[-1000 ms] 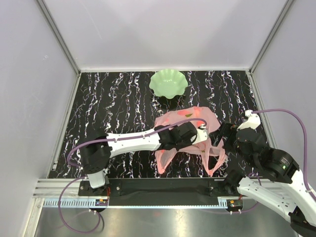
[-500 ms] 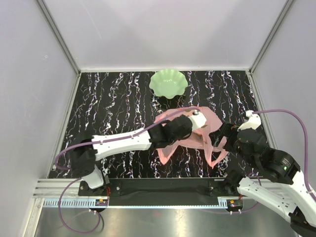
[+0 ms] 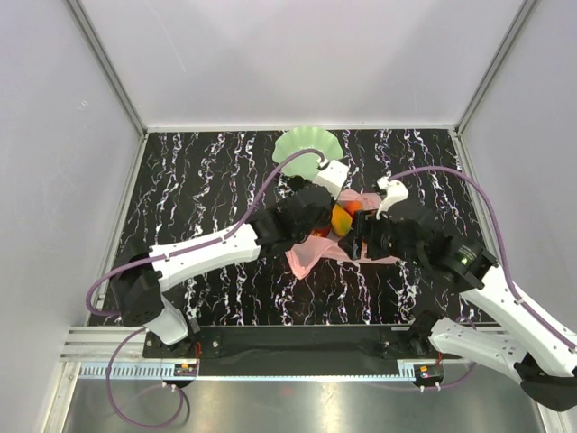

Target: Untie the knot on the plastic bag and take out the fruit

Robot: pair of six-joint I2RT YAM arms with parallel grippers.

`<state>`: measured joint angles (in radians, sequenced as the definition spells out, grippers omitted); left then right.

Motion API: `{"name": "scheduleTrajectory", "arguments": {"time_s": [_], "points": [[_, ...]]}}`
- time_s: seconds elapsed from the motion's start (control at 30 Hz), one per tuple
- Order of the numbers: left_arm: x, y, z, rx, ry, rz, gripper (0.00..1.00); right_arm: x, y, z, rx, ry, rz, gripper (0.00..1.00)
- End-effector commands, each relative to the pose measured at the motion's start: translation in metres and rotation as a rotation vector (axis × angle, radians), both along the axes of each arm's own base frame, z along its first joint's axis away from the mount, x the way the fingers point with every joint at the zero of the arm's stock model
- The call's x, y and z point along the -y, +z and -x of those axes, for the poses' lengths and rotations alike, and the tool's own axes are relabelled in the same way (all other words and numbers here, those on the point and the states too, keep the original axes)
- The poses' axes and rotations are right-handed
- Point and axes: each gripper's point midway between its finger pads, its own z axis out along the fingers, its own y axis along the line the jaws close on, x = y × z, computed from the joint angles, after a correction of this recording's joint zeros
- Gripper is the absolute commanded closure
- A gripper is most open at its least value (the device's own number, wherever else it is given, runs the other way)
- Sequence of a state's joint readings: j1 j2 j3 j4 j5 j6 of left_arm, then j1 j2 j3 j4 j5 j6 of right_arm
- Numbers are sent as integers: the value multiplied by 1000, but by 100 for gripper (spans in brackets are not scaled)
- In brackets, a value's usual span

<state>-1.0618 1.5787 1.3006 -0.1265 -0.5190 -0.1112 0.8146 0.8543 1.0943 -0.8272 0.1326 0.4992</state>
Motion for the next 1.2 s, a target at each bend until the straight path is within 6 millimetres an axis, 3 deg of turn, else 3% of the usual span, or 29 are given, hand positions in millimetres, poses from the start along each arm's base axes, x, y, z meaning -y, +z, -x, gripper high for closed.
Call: {"name": "scheduleTrajectory", "arguments": {"time_s": [0.0,0.1,0.17,0.2,0.23,0.27,0.3,0.4,0.5,0.53,0.67,0.77,0.87,0.9,0.93,0.97,1.07,1.17], "points": [[2,34,-17,7,63,161,100,-18,55,-4,156,85,-128,30],[2,37,-25,-16,62,196,100,-27,79,2,227,146,-214,37],[3,34,-26,-29,55,198,100,-19,87,2,253,127,-208,33],[3,36,-27,-31,53,202,100,-11,98,1,272,94,-204,26],[3,36,-27,-33,50,201,100,5,96,-13,276,-18,-150,15],[2,35,-26,-33,50,196,100,22,80,-13,226,-77,-61,11],[1,35,-25,-34,50,195,100,39,84,-18,230,-167,-24,9],[-2,36,-26,-31,52,206,100,52,58,-11,137,-207,55,5],[2,31,-24,-51,36,213,100,63,49,-1,124,-247,12,4],[5,29,-22,-60,20,215,100,66,59,7,156,-232,-49,4],[12,18,-24,-88,14,213,100,26,108,36,299,70,-281,17],[17,13,-28,-105,12,214,100,7,125,50,318,222,-306,30],[19,6,-30,-119,14,203,100,-12,125,48,297,304,-287,54],[19,4,-31,-123,16,202,100,-17,125,46,295,317,-280,67],[19,3,-31,-126,17,201,100,-23,119,38,275,309,-258,89],[20,3,-31,-130,19,207,100,-26,118,32,276,297,-250,100],[16,1,-36,-141,33,222,100,-43,106,15,245,293,-228,100],[14,6,-41,-144,42,247,100,-63,80,3,176,307,-205,100]]}}
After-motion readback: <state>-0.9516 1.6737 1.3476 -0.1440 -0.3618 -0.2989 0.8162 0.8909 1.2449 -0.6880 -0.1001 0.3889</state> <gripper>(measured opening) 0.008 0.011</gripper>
